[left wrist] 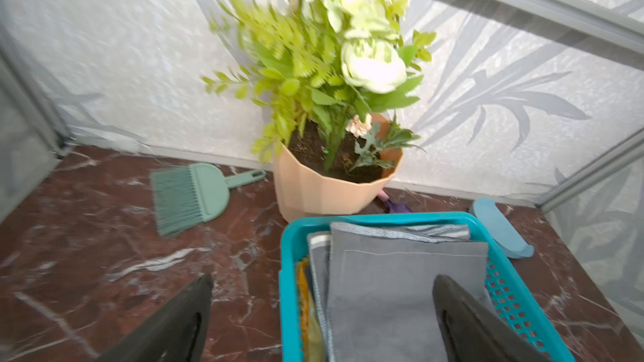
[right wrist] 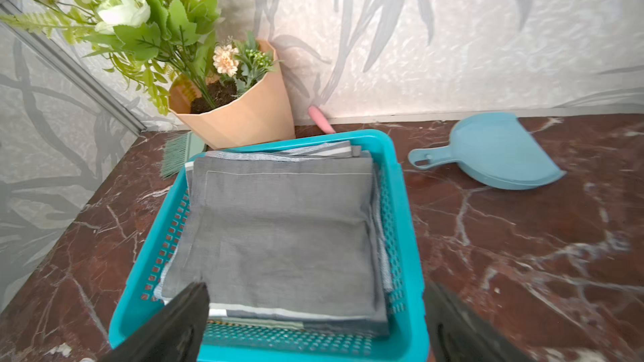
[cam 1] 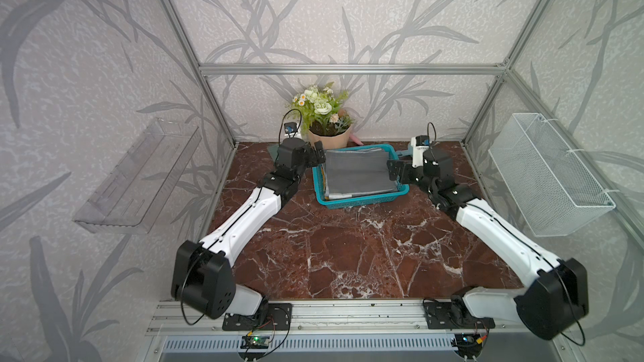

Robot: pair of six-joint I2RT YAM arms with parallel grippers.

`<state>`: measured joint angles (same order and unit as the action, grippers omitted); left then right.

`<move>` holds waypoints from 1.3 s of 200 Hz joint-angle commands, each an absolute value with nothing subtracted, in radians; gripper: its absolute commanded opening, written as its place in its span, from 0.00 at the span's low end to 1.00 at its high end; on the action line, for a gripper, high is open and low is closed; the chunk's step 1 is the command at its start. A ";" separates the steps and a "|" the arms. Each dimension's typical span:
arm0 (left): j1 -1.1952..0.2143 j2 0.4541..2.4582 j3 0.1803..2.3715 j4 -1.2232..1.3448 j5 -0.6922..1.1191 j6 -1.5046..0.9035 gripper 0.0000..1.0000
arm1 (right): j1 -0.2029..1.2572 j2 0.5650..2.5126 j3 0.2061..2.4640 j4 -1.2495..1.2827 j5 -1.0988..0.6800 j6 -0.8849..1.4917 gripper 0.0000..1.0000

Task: Put the folded pillowcase in the basket
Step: Reset both arms

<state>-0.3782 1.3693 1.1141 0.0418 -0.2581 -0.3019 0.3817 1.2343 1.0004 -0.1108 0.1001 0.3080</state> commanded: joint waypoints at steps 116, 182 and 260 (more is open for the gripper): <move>-0.149 1.386 0.493 0.624 -0.557 -0.089 1.00 | 0.199 1.192 0.536 0.296 0.425 0.133 0.99; -0.143 1.448 0.359 0.948 -0.545 -0.038 1.00 | 0.138 1.380 0.374 0.833 0.431 -0.010 0.99; -0.117 1.485 0.261 1.180 -0.462 -0.020 1.00 | 0.097 1.573 0.298 1.104 0.335 0.024 0.99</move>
<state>-0.1356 1.4792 0.2512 1.1175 -0.5121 -0.0319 0.1200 1.5352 0.3161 0.9459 0.3916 0.0059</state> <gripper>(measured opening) 0.998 0.989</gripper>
